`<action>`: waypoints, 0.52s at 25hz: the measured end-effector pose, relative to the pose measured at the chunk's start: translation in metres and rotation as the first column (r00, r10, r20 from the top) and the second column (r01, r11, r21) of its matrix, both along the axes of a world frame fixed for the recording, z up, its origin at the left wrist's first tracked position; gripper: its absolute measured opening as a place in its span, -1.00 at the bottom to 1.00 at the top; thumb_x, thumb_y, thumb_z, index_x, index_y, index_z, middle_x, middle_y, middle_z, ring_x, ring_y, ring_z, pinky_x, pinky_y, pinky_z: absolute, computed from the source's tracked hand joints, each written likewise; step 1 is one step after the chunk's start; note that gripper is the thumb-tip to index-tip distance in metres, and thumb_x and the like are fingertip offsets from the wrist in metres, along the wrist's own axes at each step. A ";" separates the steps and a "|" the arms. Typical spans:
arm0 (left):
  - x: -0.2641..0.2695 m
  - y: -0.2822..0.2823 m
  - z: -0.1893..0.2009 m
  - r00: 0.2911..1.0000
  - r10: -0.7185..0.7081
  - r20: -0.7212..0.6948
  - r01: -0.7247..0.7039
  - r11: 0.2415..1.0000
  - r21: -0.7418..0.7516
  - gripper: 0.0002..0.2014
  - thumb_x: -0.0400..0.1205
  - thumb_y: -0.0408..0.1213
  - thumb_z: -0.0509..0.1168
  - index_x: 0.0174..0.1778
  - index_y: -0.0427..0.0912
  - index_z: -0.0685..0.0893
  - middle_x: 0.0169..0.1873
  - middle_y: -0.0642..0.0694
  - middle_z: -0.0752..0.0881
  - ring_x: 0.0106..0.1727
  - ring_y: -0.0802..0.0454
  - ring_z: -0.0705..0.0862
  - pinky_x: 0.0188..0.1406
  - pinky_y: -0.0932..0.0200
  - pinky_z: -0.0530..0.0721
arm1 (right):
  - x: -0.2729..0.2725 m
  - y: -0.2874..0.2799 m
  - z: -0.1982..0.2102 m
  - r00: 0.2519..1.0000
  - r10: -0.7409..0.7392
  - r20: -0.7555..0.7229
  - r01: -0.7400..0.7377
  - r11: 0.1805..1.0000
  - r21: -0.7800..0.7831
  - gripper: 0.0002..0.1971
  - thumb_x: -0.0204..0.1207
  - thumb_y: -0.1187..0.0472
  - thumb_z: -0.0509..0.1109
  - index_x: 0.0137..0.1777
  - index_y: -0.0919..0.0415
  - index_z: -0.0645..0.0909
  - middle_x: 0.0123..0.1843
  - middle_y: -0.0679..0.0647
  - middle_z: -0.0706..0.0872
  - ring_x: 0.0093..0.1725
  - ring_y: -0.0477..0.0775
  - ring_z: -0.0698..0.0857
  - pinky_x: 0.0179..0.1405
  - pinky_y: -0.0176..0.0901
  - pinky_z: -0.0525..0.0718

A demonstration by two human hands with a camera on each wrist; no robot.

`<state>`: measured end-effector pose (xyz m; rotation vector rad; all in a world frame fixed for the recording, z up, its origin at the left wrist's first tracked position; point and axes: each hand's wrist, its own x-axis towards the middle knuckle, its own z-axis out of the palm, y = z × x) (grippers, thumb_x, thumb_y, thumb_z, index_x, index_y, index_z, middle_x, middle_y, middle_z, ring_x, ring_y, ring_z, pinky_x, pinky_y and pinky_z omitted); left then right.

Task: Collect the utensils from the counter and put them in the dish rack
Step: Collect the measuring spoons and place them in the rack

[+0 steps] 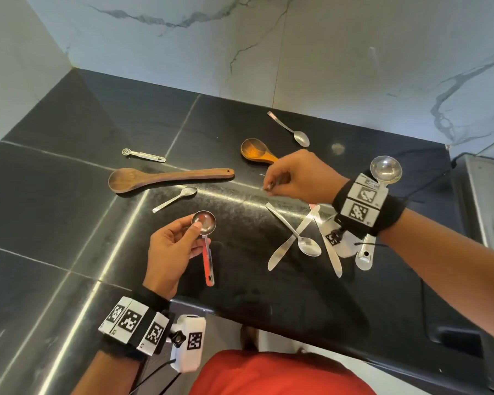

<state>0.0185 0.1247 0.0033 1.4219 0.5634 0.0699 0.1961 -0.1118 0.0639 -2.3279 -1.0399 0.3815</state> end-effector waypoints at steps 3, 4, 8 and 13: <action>-0.005 -0.008 0.004 0.996 -0.082 0.021 0.081 0.995 0.060 -0.79 0.66 -0.37 0.36 0.11 -0.02 0.80 -0.06 -0.12 0.89 -0.05 0.01 0.86 -0.02 0.11 0.82 | -0.036 0.010 0.015 0.960 0.276 0.042 -0.267 0.951 -0.156 -0.86 0.54 0.19 0.49 0.01 -0.03 0.83 -0.08 -0.17 0.81 -0.14 -0.25 0.68 -0.06 -0.32 0.64; -0.007 -0.013 0.006 0.992 -0.123 0.028 0.121 0.990 0.069 -0.79 0.65 -0.36 0.37 0.13 -0.05 0.80 -0.04 -0.12 0.89 -0.02 0.00 0.86 0.01 0.09 0.82 | -0.045 0.015 0.017 0.937 0.345 0.052 -0.331 0.926 -0.181 -0.84 0.54 0.20 0.47 0.01 -0.05 0.83 -0.07 -0.16 0.81 -0.12 -0.25 0.67 -0.07 -0.30 0.62; -0.017 -0.042 0.015 0.977 -0.214 0.026 0.210 0.973 0.093 -0.80 0.67 -0.36 0.33 0.13 -0.08 0.79 -0.09 -0.08 0.90 -0.07 0.07 0.87 -0.07 0.16 0.82 | -0.059 0.029 0.013 0.861 0.498 0.106 -0.483 0.865 -0.135 -0.82 0.58 0.24 0.45 0.05 0.00 0.85 -0.06 -0.09 0.80 -0.10 -0.08 0.73 -0.17 -0.19 0.66; -0.035 -0.060 0.024 0.993 -0.121 0.011 0.119 0.990 0.076 -0.78 0.70 -0.40 0.28 0.21 -0.15 0.73 -0.02 -0.12 0.88 0.01 0.03 0.86 -0.07 0.23 0.79 | -0.062 0.021 0.002 0.808 0.553 0.203 -0.542 0.833 -0.109 -0.77 0.59 0.28 0.41 0.09 0.02 0.84 -0.07 -0.03 0.73 -0.23 0.01 0.70 -0.32 -0.14 0.65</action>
